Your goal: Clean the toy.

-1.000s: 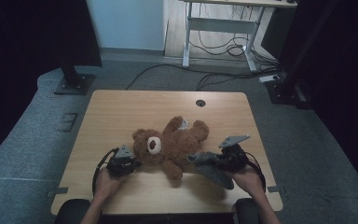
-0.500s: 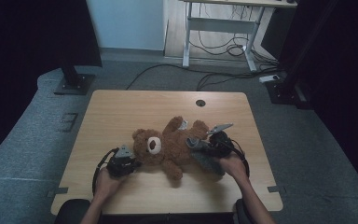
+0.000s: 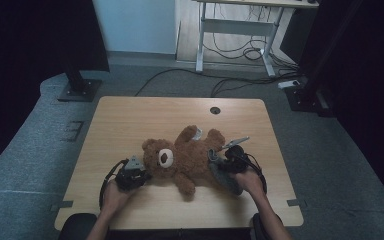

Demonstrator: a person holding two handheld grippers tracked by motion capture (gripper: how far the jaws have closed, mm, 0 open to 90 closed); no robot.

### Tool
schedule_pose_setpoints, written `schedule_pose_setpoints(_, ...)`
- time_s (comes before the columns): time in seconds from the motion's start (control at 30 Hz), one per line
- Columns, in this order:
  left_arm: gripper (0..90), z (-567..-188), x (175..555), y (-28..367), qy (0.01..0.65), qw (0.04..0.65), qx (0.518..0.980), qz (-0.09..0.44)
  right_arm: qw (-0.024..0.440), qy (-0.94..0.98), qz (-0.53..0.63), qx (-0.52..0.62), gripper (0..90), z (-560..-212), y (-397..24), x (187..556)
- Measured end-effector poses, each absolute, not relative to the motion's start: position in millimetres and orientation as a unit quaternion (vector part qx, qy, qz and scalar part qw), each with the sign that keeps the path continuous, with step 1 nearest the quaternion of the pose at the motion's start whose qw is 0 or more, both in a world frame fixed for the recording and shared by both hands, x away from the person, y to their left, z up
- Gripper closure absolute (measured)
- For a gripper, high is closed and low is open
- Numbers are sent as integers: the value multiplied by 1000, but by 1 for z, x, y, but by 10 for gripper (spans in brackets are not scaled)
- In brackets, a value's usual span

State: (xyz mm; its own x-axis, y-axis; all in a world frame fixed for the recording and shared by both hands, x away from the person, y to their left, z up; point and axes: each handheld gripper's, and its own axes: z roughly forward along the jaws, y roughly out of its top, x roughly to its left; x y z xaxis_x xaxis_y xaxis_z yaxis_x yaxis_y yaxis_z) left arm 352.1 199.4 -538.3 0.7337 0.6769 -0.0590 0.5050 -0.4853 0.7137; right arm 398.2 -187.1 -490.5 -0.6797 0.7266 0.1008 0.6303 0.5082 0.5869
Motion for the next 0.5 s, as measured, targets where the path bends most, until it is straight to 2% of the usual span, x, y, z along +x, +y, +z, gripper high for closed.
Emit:
schedule_pose_setpoints(0.3, 781, -539, 353, 200, 347, 368, 855, 116, 100, 876, 246, 402, 771, -514, -194, 397)
schedule_pose_setpoints(0.4, 781, -539, 353, 200, 347, 368, 855, 116, 99, 868, 264, 409, 771, -520, -200, 392)
schedule_pose_setpoints(0.5, 781, -539, 352, 200, 346, 366, 856, 117, 118, 870, 251, 407, 771, -519, -204, 382)
